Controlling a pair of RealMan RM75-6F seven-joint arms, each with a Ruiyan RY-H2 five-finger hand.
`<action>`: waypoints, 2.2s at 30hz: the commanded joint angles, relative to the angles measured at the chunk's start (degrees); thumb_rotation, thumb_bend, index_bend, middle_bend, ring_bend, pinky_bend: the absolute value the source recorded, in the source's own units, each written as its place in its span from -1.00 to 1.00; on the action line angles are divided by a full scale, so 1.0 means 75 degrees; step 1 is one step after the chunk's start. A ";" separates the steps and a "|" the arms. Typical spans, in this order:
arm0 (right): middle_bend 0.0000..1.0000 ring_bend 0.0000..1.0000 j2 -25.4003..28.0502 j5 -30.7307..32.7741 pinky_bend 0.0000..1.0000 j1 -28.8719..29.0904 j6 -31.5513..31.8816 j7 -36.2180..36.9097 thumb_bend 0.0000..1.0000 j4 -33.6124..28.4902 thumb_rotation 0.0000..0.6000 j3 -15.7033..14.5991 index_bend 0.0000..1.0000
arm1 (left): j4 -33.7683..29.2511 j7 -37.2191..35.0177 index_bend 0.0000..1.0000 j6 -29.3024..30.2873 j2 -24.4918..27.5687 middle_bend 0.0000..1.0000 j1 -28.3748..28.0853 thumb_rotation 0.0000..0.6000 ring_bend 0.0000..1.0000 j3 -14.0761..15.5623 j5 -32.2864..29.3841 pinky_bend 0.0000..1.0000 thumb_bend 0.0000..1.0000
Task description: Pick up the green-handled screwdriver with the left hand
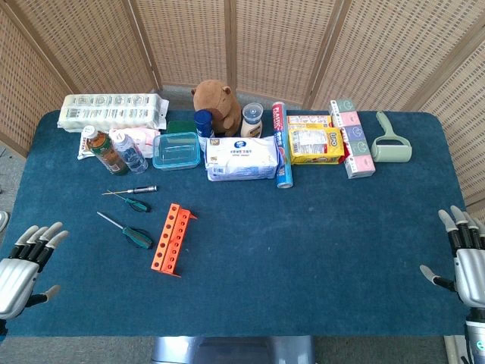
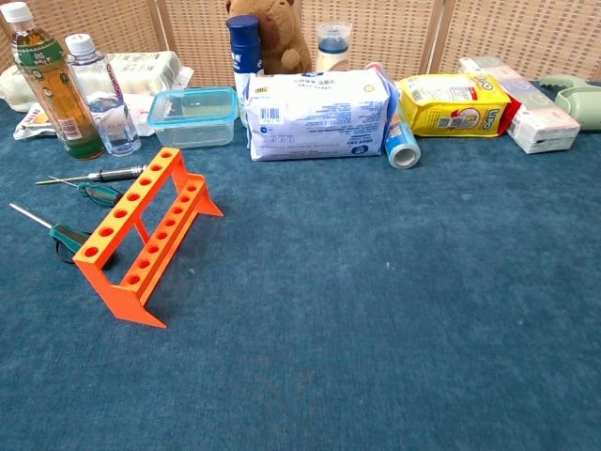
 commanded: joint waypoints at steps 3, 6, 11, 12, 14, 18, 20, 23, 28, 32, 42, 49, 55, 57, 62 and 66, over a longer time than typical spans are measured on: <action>-1.00 -1.00 -0.0065 0.0010 -1.00 -0.0064 0.0117 -0.0092 -0.66 -0.0058 1.00 0.0011 -0.91 | 0.0029 0.0120 -1.00 0.0002 -0.0074 -1.00 0.0035 1.00 -1.00 -0.0036 -0.0111 -0.92 -0.86; -1.00 -1.00 -0.0049 0.0032 -1.00 -0.0066 0.0087 -0.0049 -0.66 -0.0068 1.00 0.0010 -0.91 | 0.0044 0.0161 -1.00 -0.0060 -0.0101 -1.00 0.0009 1.00 -1.00 -0.0024 -0.0110 -0.92 -0.86; -1.00 -1.00 0.0024 0.0038 -1.00 -0.0062 0.0029 0.0136 -0.66 -0.0186 1.00 0.0010 -0.91 | 0.0102 0.0104 -1.00 -0.0426 -0.0203 -0.70 -0.0199 1.00 -0.88 -0.0049 -0.0168 -0.87 -0.86; -1.00 -1.00 0.0032 0.0044 -1.00 -0.0060 0.0016 0.0155 -0.66 -0.0192 1.00 0.0012 -0.91 | 0.0112 0.0091 -1.00 -0.0502 -0.0230 -0.50 -0.0249 1.00 -0.73 -0.0069 -0.0194 -0.76 -0.86; -1.00 -1.00 0.0051 0.0122 -1.00 -0.0051 -0.0071 0.0230 -0.66 -0.0193 1.00 0.0015 -0.91 | 0.0171 0.0046 -1.00 -0.0791 -0.0380 0.14 -0.0450 1.00 -0.08 -0.0148 -0.0265 0.00 -0.84; -1.00 -1.00 0.0102 0.0220 -1.00 -0.0008 -0.0258 0.0406 -0.66 -0.0169 1.00 0.0017 -0.91 | 0.0659 -0.0062 -1.00 -0.1147 -0.0949 0.72 -0.0931 1.00 0.61 -0.0365 -0.0070 0.89 -0.79; -1.00 -1.00 0.0122 0.0177 -1.00 -0.0003 -0.0249 0.0504 -0.66 -0.0162 1.00 0.0020 -0.91 | 0.0923 -0.0044 -1.00 -0.1379 -0.1255 0.85 -0.1160 1.00 0.72 -0.0395 0.0024 0.98 -0.75; -1.00 -1.00 0.0167 0.0161 -1.00 -0.0006 -0.0259 0.0654 -0.66 -0.0172 1.00 0.0020 -0.91 | 0.1075 0.0105 -0.97 -0.1781 -0.1514 0.87 -0.1501 1.00 0.74 -0.0448 0.0084 0.99 -0.71; -1.00 -1.00 0.0251 0.0181 -1.00 -0.0020 -0.0300 0.0873 -0.66 -0.0198 1.00 0.0017 -0.91 | 0.1056 0.1230 -0.95 -0.2493 -0.1859 0.88 -0.1924 1.00 0.74 -0.0725 -0.0419 0.99 -0.71; -1.00 -1.00 0.0301 0.0173 -1.00 -0.0008 -0.0354 0.1001 -0.66 -0.0216 1.00 0.0008 -0.91 | 0.1073 0.1710 -0.81 -0.2820 -0.2114 0.88 -0.2126 1.00 0.74 -0.0795 -0.0706 0.99 -0.71; -1.00 -1.00 0.0364 0.0160 -1.00 0.0005 -0.0424 0.1181 -0.66 -0.0234 1.00 -0.0008 -0.91 | 0.1338 0.1633 -0.64 -0.3282 -0.2505 0.88 -0.2387 1.00 0.74 -0.0896 -0.1384 0.99 -0.56; -1.00 -1.00 0.0378 0.0165 -1.00 0.0003 -0.0437 0.1195 -0.66 -0.0257 1.00 -0.0015 -0.91 | 0.1438 0.1807 -0.45 -0.3470 -0.2738 0.89 -0.2603 1.00 0.75 -0.0943 -0.1644 0.99 -0.52; -1.00 -1.00 0.0396 0.0167 -1.00 0.0017 -0.0476 0.1256 -0.66 -0.0256 1.00 -0.0018 -0.91 | 0.1479 0.2220 -0.37 -0.3644 -0.2910 0.89 -0.2725 1.00 0.75 -0.0987 -0.2042 0.99 -0.50; -1.00 -1.00 0.0403 0.0172 -1.00 0.0019 -0.0482 0.1271 -0.66 -0.0259 1.00 -0.0017 -0.91 | 0.1502 0.2345 -0.37 -0.3672 -0.2961 0.89 -0.2763 1.00 0.75 -0.0989 -0.2112 0.99 -0.50; -1.00 -1.00 0.0423 0.0198 -1.00 0.0025 -0.0514 0.1306 -0.66 -0.0267 1.00 -0.0013 -0.91 | 0.1620 0.2530 -0.37 -0.3750 -0.3118 0.89 -0.2853 1.00 0.75 -0.1022 -0.2302 0.99 -0.45; -1.00 -1.00 0.0460 0.0200 -1.00 0.0023 -0.0538 0.1353 -0.66 -0.0277 1.00 -0.0025 -0.91 | 0.1818 0.2541 -0.37 -0.3808 -0.3331 0.88 -0.2939 1.00 0.75 -0.1058 -0.2425 0.99 -0.41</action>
